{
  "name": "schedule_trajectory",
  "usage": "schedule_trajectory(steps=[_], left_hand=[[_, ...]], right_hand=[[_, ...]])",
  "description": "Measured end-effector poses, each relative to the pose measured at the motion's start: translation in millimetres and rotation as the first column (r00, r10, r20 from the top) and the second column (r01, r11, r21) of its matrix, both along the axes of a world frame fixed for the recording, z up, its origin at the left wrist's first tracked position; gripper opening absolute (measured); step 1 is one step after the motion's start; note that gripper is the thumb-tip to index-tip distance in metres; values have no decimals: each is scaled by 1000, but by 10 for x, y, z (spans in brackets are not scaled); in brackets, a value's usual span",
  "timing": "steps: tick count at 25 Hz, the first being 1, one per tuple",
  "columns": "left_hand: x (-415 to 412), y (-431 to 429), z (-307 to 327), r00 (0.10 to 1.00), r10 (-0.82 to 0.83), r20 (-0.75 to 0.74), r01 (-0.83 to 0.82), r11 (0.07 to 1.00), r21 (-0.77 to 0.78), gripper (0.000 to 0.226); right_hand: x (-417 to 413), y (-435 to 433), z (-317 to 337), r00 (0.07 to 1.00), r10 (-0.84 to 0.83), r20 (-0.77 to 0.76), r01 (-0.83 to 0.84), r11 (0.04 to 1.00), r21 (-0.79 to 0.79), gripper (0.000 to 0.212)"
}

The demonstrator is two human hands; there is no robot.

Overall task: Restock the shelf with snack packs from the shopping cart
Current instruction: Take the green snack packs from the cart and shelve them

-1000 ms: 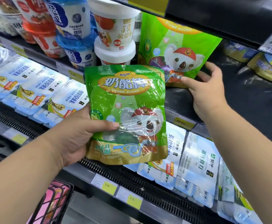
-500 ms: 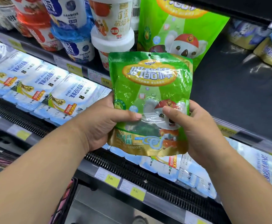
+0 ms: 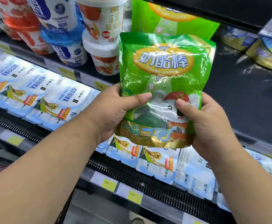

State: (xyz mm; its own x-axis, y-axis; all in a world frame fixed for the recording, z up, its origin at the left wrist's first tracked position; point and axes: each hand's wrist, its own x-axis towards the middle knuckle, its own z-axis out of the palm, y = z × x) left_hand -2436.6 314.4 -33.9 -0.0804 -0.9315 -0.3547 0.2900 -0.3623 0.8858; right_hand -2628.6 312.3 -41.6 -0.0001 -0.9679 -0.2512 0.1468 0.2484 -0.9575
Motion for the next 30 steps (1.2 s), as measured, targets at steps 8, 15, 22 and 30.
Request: schedule_trajectory(steps=[8, 15, 22, 30], left_hand=[[-138, -373, 69, 961, 192, 200, -152, 968, -201, 27], [-145, -425, -70, 875, 251, 414, -116, 939, -323, 74], [-162, -486, -145, 773, 279, 569, -39, 917, -396, 74], [-223, -710, -219, 672, 406, 620, -98, 878, -468, 85]], right_hand=[[-17, -386, 35, 997, -56, 53, 64, 982, -175, 25], [-44, -669, 1, 986, -164, -22, 147, 929, -339, 30], [-107, -502, -74, 993, -7, -121, -20, 975, -222, 62], [-87, -779, -105, 934, -100, -344, -40, 925, -377, 71]])
